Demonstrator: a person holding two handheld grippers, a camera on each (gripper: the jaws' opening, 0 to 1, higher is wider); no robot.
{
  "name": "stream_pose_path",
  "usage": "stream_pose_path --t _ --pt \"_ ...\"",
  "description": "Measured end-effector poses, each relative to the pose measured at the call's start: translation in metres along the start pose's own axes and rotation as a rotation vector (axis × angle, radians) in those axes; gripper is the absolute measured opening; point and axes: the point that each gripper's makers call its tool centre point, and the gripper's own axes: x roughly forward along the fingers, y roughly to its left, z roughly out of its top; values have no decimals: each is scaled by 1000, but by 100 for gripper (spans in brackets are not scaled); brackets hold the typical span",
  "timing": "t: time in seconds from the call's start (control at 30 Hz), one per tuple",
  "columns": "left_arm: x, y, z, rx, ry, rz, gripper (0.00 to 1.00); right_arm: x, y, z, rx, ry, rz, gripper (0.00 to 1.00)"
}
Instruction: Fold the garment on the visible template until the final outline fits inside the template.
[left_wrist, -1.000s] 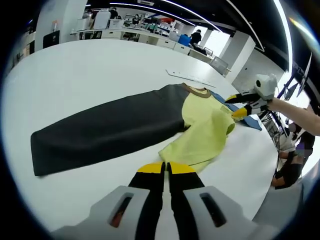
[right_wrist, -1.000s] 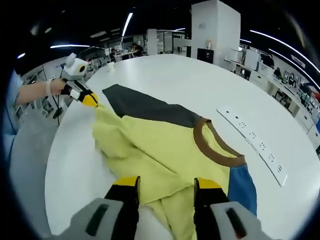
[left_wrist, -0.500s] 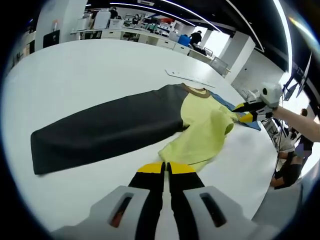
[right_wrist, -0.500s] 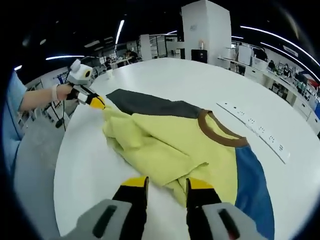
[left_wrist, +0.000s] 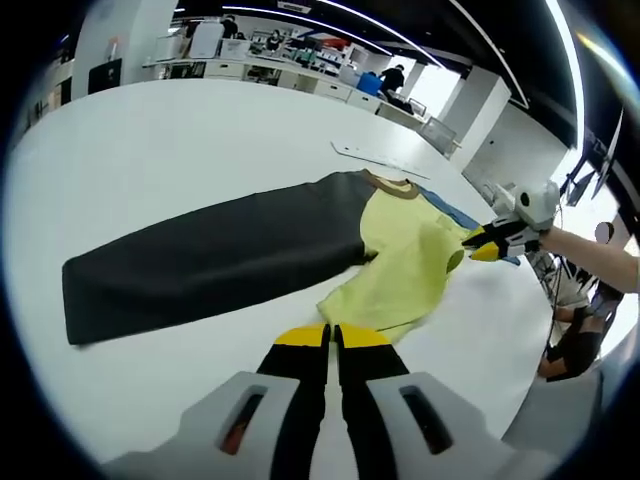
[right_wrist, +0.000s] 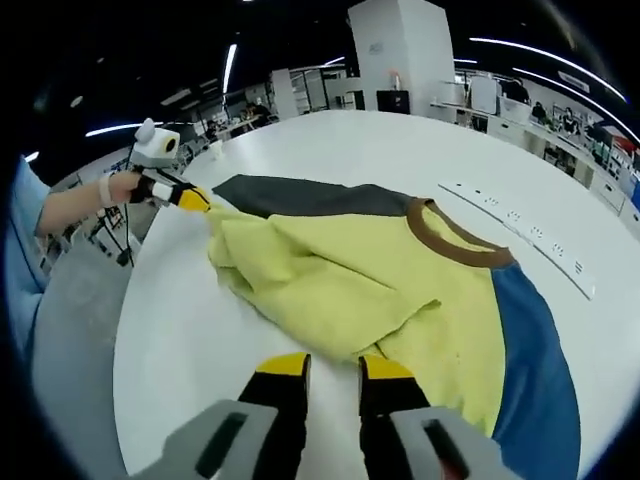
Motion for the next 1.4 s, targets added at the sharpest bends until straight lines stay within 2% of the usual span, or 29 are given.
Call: stream_pose_path --t 0.23,0.4,0.47,0.57,1.0,1.2,1.4 --pt "-1 -1 0 -5 -3 -2 0 8 2 0 24 -1 10 13" --pt "0 -1 -1 -8 -2 -1 0 7 4 5 14 -19 9 7" --pt "0 -1 -2 -10 1 -1 0 6 2 6 11 -23 0 1" --pt "0 -1 -2 -10 0 -2 0 4 3 7 26 -33 4 0" --pt "-4 -3 -4 -10 -4 -5 0 -22 16 13 51 -69 12 0" --pt "-8 -7 -11 -6 3 -8 0 -40 26 6 57 -74 10 0" --pt "-13 -13 -23 -2 17 -17 0 -57 33 -15 91 -73 -7 0"
